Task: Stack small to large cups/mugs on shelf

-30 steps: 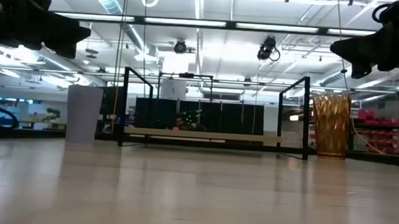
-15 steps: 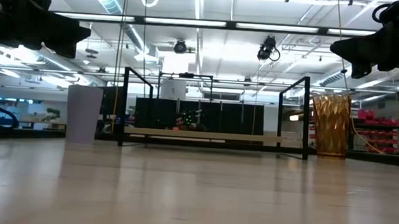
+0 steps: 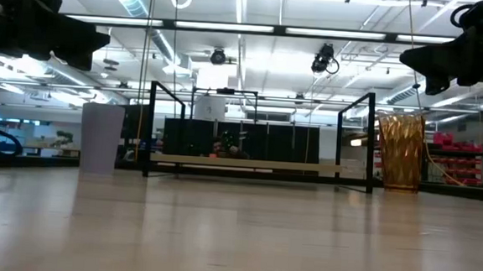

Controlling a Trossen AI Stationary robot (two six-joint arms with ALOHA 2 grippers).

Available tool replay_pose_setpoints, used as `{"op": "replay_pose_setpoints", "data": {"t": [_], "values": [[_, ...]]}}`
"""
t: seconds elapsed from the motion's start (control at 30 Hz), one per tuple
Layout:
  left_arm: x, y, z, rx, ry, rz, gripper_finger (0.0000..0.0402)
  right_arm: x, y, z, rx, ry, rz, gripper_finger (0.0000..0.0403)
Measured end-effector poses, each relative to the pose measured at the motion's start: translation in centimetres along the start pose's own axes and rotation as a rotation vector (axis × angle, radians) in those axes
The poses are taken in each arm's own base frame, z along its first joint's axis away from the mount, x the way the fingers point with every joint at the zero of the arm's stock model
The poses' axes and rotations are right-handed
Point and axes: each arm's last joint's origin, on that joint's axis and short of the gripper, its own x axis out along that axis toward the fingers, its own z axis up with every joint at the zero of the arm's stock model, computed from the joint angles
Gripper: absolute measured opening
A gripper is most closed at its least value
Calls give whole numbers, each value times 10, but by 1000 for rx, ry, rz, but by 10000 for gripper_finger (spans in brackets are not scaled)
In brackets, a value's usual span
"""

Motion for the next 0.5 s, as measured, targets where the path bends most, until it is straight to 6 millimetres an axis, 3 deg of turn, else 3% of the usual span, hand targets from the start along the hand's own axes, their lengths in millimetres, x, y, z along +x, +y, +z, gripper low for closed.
{"op": "replay_pose_setpoints", "data": {"t": [0.5], "values": [[0,0,0,0,0,0,152,0,0,0,0,0,0,52]]}}
